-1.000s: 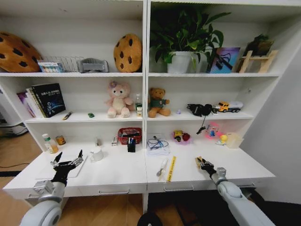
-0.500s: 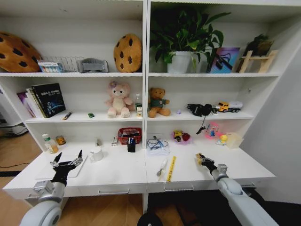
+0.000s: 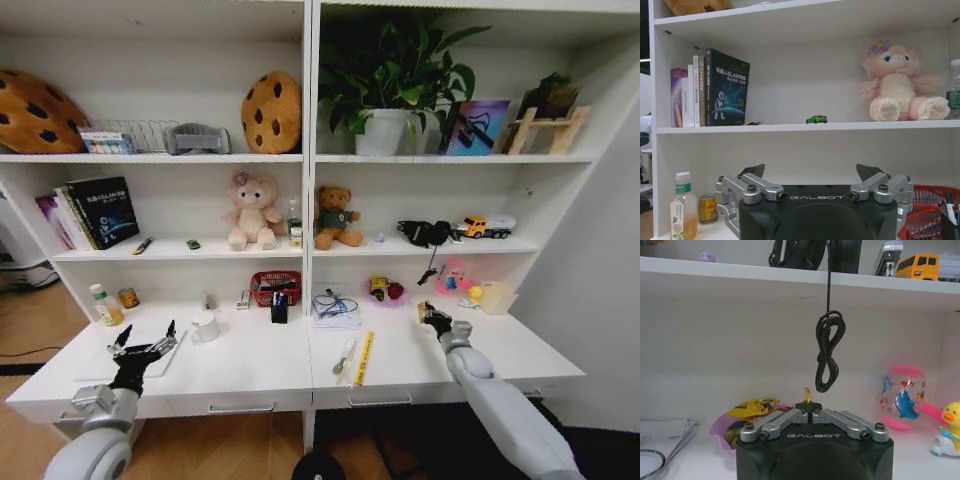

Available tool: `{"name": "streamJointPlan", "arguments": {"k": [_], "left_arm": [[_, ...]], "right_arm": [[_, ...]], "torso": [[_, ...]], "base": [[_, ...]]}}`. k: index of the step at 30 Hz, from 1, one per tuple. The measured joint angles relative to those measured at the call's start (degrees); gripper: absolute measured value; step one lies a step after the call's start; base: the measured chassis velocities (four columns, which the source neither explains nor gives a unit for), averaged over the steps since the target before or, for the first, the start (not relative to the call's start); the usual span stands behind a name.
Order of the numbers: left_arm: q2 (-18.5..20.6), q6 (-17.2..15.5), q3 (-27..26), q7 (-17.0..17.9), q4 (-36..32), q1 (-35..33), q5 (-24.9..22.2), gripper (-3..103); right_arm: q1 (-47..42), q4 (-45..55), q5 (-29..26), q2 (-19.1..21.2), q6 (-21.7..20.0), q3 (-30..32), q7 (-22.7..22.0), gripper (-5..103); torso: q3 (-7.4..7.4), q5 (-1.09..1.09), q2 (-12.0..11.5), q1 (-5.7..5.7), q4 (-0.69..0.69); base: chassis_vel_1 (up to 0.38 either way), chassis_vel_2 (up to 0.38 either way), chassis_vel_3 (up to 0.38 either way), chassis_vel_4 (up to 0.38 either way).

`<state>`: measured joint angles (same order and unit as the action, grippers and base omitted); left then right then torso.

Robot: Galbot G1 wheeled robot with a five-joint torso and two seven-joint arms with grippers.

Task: Organize the objects on the table.

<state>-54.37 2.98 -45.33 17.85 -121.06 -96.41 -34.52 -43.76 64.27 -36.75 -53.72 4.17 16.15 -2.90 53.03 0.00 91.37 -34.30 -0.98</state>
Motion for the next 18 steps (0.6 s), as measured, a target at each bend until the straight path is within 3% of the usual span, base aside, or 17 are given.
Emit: {"name": "streamJointPlan", "arguments": {"k": [18], "left_arm": [[0.5,0.0,0.6,-0.1,0.2,0.4,0.0,100]], "right_arm": [[4.0,-2.6,-1.4,-0.4,-1.8,-1.8,1.2,0]], "torso": [[-0.01,0.00,0.0,0.02,-0.02]], "base": [[0.000,0.000,0.000,0.000]]}}
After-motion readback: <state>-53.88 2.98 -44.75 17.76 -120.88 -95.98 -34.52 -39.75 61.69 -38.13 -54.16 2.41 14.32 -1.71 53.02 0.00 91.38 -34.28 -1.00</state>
